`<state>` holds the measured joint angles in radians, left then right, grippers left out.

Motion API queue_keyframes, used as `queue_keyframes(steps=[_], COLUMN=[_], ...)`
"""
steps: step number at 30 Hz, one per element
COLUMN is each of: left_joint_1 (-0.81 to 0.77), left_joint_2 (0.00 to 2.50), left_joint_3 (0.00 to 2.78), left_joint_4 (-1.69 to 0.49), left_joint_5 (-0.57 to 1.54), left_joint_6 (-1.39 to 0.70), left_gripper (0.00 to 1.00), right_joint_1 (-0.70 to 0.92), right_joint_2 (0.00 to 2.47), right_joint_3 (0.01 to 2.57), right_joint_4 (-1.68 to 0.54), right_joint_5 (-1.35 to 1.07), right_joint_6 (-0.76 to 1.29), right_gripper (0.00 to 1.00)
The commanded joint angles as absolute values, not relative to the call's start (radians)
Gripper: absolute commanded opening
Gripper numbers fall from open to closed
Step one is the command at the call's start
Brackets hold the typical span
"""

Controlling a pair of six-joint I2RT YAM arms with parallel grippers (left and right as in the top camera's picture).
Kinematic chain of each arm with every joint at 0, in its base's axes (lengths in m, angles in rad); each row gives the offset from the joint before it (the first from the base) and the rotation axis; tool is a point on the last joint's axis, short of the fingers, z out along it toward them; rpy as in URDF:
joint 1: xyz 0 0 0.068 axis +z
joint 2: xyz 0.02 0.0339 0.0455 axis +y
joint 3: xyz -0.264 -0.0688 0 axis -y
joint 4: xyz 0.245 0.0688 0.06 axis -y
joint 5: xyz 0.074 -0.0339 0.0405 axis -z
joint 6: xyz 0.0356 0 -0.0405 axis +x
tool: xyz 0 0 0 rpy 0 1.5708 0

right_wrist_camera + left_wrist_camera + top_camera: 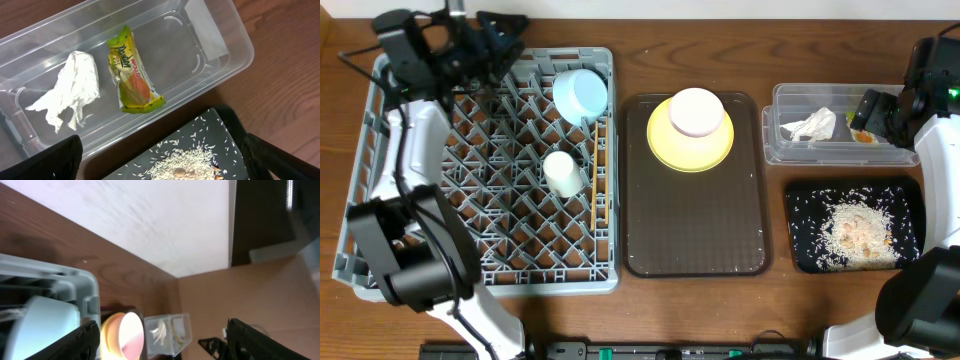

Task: Sort waste into correct bins and load items into the dishwasher rack
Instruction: 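Move the left gripper to the pink bowl on the yellow plate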

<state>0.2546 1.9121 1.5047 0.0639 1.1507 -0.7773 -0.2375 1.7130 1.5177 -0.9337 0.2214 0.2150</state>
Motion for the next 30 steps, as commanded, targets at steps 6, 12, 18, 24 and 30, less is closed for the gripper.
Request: queue_keyframes(steps=[6,12,18,24,30], left_joint_1=[-0.056,-0.297,-0.469,-0.568,-0.608], left_joint_2=[1.766,1.739,1.777,1.870,1.988], left_joint_3=[1.537,1.538,1.536,1.536,1.536], left_joint_4=[-0.332,-0.491,-0.474,-0.385,-0.289], left_joint_5=[0.622,0.401,0.189,0.138,0.137], left_joint_6=[-0.410,-0.153,-0.116,-0.116,-0.116], left_gripper=[0.84,0.85,0.71,0.57,0.56], right_joint_1=[-0.244,-0.244,-0.244,-0.244,-0.244], right_joint_2=[1.693,1.693,1.693,1.693,1.693], right_joint_3=[1.535,1.535,1.535,1.535,1.535], right_joint_4=[-0.935,-0.935,-0.935,-0.935,-0.935], right_joint_5=[0.235,0.235,0.235,0.235,0.235], right_joint_6=[0.204,0.204,0.204,0.204,0.204], right_gripper=[0.99,0.99,0.99,0.99,0.99])
